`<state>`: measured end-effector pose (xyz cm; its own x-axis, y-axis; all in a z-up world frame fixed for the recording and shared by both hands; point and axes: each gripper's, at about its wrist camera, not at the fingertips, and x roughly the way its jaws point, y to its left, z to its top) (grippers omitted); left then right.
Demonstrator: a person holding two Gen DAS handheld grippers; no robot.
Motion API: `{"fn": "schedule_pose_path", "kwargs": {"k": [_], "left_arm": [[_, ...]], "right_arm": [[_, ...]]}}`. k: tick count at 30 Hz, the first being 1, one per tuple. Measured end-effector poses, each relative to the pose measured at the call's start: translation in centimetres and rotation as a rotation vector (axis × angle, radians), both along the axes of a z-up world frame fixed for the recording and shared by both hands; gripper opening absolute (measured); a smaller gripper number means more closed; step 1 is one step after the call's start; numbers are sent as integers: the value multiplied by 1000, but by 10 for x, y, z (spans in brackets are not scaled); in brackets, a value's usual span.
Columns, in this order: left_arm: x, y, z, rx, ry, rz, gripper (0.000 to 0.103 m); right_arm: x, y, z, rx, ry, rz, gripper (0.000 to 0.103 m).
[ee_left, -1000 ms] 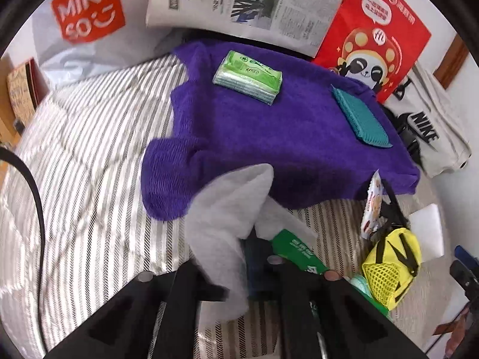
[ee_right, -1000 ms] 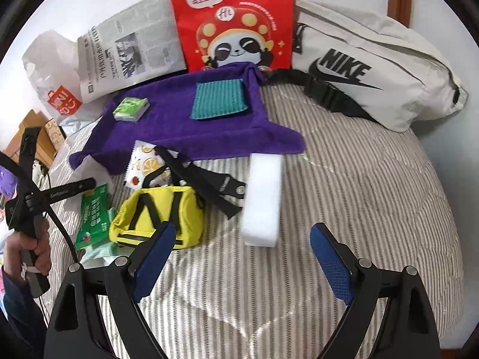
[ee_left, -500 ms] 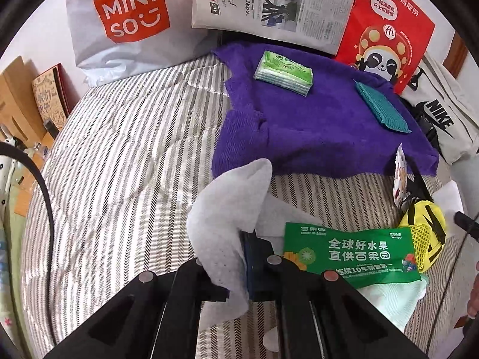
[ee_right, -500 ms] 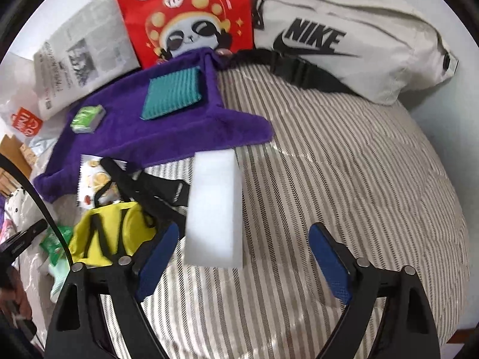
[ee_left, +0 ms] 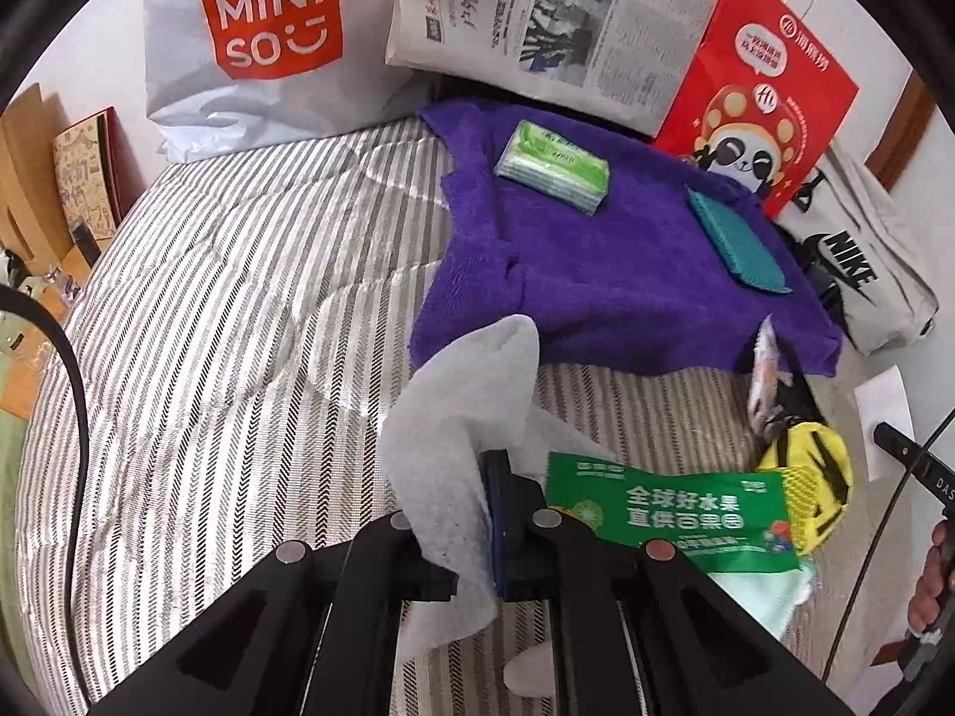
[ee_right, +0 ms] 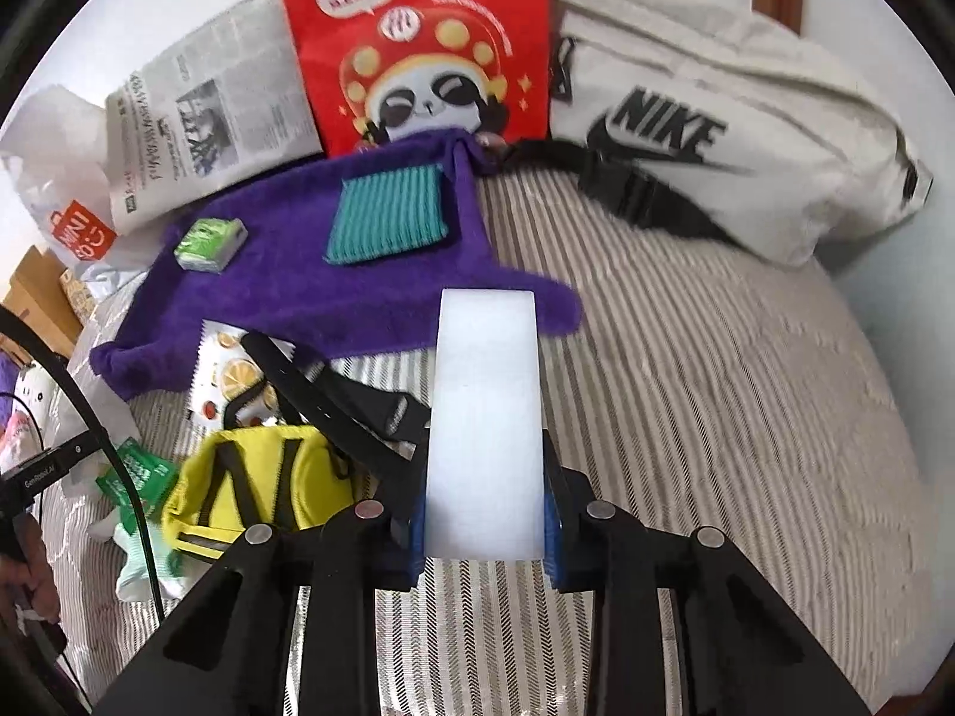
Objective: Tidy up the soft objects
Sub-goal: 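Carry the sponge onto the teal cloth with the right tool while left carries tissue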
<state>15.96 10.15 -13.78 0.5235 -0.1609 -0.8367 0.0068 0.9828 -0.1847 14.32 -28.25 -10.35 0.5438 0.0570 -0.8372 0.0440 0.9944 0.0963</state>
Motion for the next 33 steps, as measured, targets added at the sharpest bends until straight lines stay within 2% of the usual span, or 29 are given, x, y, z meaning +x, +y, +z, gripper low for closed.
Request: {"fn": "schedule_pose_path", "kwargs": {"k": [12,16,27,31,33], "left_arm": [[-15,7,55,-6,-86,9,8],[-13,3,68,-36,-98,-8,8],[19,-15,76,-56,-94,-50,8],[38,-19,75,-119,-96,-47,8],[47,-23,73,-114,-92,-49,8]], "right_arm": [[6,11,28,16,-45,63,29],[11,19,34,21,-58,90,29],[50,26,42,5,-60,122,29],[72,26,38,23,-46,111,29],[85,28,34,38,-37,109,29]]}}
